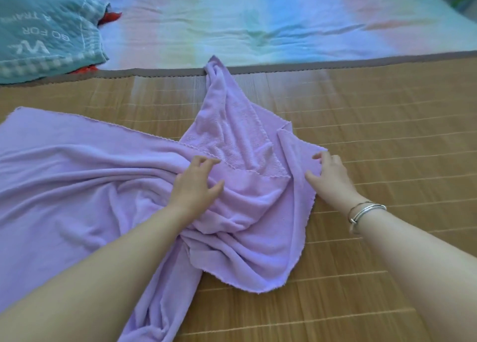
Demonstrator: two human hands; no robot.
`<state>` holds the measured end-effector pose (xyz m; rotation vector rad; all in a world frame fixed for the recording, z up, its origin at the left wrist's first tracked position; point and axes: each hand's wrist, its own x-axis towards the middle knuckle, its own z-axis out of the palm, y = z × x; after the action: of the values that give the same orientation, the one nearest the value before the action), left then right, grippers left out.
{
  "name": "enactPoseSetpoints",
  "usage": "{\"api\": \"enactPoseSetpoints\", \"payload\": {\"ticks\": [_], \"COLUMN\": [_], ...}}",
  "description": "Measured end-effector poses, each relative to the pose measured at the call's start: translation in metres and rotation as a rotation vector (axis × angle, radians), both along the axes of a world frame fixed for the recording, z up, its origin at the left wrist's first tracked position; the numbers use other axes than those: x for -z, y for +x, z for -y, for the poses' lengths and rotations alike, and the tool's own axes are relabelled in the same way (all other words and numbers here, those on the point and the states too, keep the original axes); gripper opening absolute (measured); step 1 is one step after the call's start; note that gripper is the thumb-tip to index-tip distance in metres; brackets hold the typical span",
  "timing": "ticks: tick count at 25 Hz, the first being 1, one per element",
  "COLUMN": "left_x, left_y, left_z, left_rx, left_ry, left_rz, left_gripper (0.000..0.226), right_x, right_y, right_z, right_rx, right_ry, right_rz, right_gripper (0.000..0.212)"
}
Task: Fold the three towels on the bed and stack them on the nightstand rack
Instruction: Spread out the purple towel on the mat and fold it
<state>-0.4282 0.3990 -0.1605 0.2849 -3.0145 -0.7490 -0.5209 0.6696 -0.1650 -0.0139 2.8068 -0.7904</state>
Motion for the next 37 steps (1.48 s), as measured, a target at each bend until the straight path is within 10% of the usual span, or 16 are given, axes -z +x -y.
{"api": "enactPoseSetpoints", "payload": {"ticks": [3, 6, 10, 16, 21, 27, 32, 37], "left_x": [0.008, 0.021, 0.010, -0.031, -0.036, -0.009, 0.021, 0.008], "left_y": [-0.023, -0.043, -0.072, -0.105, -0.111, -0.142, -0.164, -0.173], "left_z": [-0.052, -0.089, -0.111, -0.116, -0.140, -0.264, -0.358, -0.354], "left_rx": [0.093, 0.066, -0.155, -0.424, -0.254, 0.445, 0.024, -0.071], "left_ry": [0.083, -0.083, 0.003, 0.114, -0.308, -0.055, 0.048, 0.313], "left_rz": [0.197, 0.272, 0.096, 0.012, -0.009, -0.126, 0.438, 0.283], "left_gripper": [0.064, 0.043, 0.010, 0.023, 0.038, 0.019, 0.074, 0.017], "right_x": [0.011, 0.017, -0.003, -0.029, -0.016, 0.005, 0.000, -0.020], "right_y": [-0.026, -0.035, -0.030, -0.003, -0.031, -0.036, -0.004, -0.008], "right_z": [0.005, -0.005, -0.100, -0.221, -0.188, -0.203, -0.241, -0.258], "right_rx": [0.006, -0.192, -0.043, -0.064, 0.041, 0.143, -0.171, 0.106], "right_ry": [0.017, 0.113, 0.351, 1.131, 0.604, 0.413, -0.006, -0.449], "right_rz": [0.100, 0.046, 0.046, 0.541, 0.101, 0.178, 0.357, 0.196], "right_gripper": [0.065, 0.019, 0.020, 0.041, 0.041, 0.042, 0.024, 0.022]}}
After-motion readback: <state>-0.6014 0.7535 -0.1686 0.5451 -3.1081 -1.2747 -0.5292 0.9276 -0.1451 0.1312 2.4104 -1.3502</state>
